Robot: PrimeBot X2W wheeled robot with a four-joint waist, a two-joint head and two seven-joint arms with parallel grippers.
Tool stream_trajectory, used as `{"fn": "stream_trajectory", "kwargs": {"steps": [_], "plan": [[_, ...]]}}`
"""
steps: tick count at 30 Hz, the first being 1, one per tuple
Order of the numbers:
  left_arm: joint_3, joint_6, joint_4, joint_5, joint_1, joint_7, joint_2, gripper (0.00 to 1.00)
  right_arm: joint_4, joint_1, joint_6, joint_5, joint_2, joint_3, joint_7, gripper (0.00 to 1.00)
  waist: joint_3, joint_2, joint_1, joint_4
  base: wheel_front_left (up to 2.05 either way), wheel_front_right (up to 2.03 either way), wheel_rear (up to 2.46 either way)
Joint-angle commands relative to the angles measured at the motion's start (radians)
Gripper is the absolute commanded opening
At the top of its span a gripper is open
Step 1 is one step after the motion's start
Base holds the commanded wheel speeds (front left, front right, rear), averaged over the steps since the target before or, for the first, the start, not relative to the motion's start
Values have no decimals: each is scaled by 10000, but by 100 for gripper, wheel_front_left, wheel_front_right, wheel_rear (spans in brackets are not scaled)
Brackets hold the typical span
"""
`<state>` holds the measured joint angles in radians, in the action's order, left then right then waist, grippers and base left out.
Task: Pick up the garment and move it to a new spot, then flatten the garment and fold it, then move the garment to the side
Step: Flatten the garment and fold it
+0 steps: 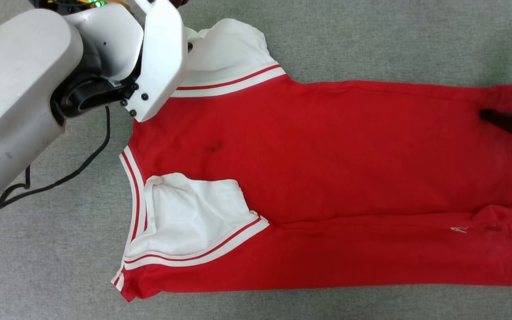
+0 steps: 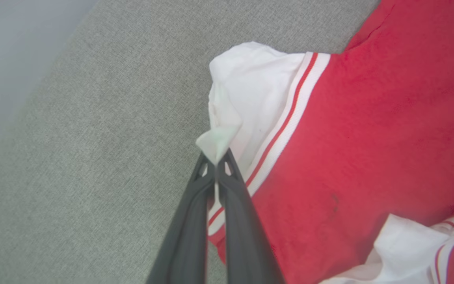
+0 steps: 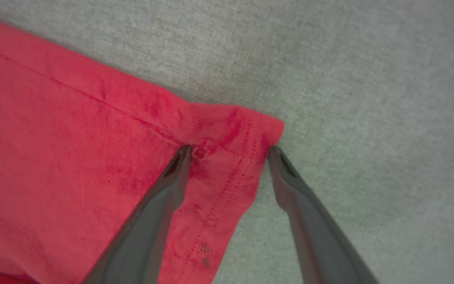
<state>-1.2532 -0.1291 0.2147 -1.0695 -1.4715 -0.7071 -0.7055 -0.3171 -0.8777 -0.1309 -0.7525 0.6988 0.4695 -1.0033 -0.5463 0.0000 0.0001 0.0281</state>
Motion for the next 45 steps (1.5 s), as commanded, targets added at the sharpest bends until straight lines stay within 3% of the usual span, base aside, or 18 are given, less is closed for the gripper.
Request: {"fn": "stream_trajectory", "kwargs": {"steps": [1, 4, 6, 19, 34, 45], "plan": [[-30, -1, -22, -25, -156, 84, 23, 0, -186, 151, 3, -50, -149, 283, 0, 100, -88, 0, -1, -56, 0, 0, 0], [-96, -1, 48, -78, -171, 159, -52, 0, -451, 595, 2, -203, -258, 864, -39, 100, -139, 0, -1, -37, 0, 0, 0], [-135, -1, 104, -66, -164, 190, -92, 0, -537, 621, -2, -312, -294, 973, 295, 0, -114, 0, -1, 7, 0, 0, 0], [-257, -1, 122, -288, 927, 653, -372, 0, -488, 566, 6, -591, 293, 1584, 2855, 0, 1885, 0, -1, 187, 0, 0, 0], [-275, 10, -1368, -418, 3246, 1128, -1501, 0, 45, 2094, 6, -1098, 1082, 2251, 4283, 0, 3269, 0, -1, 68, 0, 0, 0], [-273, 408, -2348, -472, 6032, 1277, -2244, 0, 295, 3628, 6, -1453, 1210, 2527, 4947, 0, 3639, 0, -1, 34, 0, 0, 0]]}}
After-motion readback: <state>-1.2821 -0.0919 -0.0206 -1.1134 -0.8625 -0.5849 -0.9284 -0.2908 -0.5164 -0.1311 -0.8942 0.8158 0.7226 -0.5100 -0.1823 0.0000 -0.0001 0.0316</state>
